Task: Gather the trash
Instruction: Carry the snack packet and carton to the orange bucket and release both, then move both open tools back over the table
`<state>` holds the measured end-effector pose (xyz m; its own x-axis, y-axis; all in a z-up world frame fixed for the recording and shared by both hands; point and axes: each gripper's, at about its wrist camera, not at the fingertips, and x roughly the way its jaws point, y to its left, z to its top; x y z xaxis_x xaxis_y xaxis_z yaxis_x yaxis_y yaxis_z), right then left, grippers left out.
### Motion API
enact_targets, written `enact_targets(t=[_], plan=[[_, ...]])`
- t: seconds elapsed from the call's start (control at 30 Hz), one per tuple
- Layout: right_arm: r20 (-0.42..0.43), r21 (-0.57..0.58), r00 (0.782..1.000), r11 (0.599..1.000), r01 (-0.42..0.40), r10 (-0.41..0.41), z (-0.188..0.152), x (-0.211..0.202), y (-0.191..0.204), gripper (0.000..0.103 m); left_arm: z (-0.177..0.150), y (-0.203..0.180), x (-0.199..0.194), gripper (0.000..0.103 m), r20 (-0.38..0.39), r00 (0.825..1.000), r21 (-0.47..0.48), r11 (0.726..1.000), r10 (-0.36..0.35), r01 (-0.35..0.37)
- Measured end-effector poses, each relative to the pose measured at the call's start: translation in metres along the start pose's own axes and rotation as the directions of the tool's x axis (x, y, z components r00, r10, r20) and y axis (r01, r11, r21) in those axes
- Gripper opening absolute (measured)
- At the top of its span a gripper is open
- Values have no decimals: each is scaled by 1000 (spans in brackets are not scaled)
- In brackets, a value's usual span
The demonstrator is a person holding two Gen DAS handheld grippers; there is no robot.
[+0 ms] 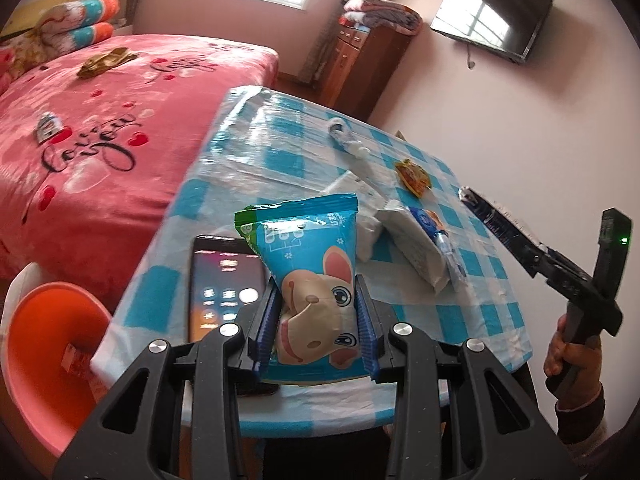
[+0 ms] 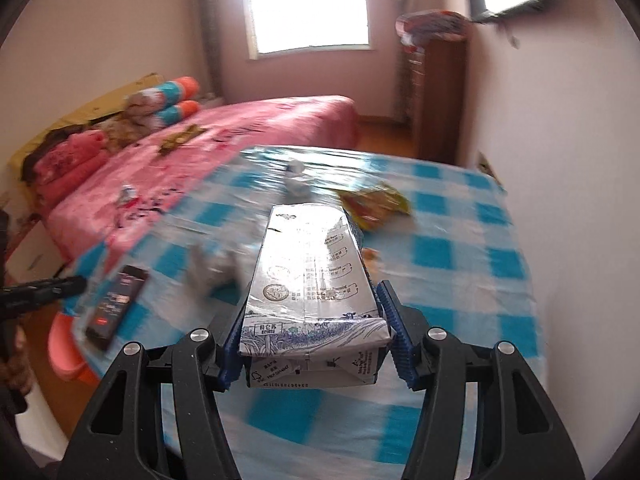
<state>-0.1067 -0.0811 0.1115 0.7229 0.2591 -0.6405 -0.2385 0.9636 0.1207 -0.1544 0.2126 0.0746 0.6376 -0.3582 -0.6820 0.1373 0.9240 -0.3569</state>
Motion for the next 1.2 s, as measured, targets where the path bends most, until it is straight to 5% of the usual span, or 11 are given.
enact_targets(t=[0.2,0.43,0.67,0.97,1.0,1.07,1.1,1.2], plan=[[-10,-100,986,981,-168,168,21,5,66,60,-5,31,-21,37,32,998,-62,997,50,-48],[-93,-226,928,899,-374,362,34,22,160,60,-19,76,-54,37,58,987,-142,979,153,-143],[-207,-338,853,783,-522,479,30,44,253,60,-46,137,-79,37,33,959,-272,926,281,-262],[-320,-426,788,663,-615,526,15,73,341,60,-76,196,-79,37,-19,929,-396,850,369,-346],[-326,-428,785,659,-619,526,13,77,349,61,-78,201,-78,40,-20,922,-403,841,386,-361],[-342,-431,792,664,-611,506,7,89,362,90,-82,210,-77,63,-25,903,-421,815,428,-398],[-340,-423,795,673,-606,502,6,94,365,93,-83,214,-77,75,-29,894,-433,801,447,-415],[-376,-318,754,689,-651,538,4,106,354,93,-86,221,-79,78,-25,877,-439,783,480,-441]])
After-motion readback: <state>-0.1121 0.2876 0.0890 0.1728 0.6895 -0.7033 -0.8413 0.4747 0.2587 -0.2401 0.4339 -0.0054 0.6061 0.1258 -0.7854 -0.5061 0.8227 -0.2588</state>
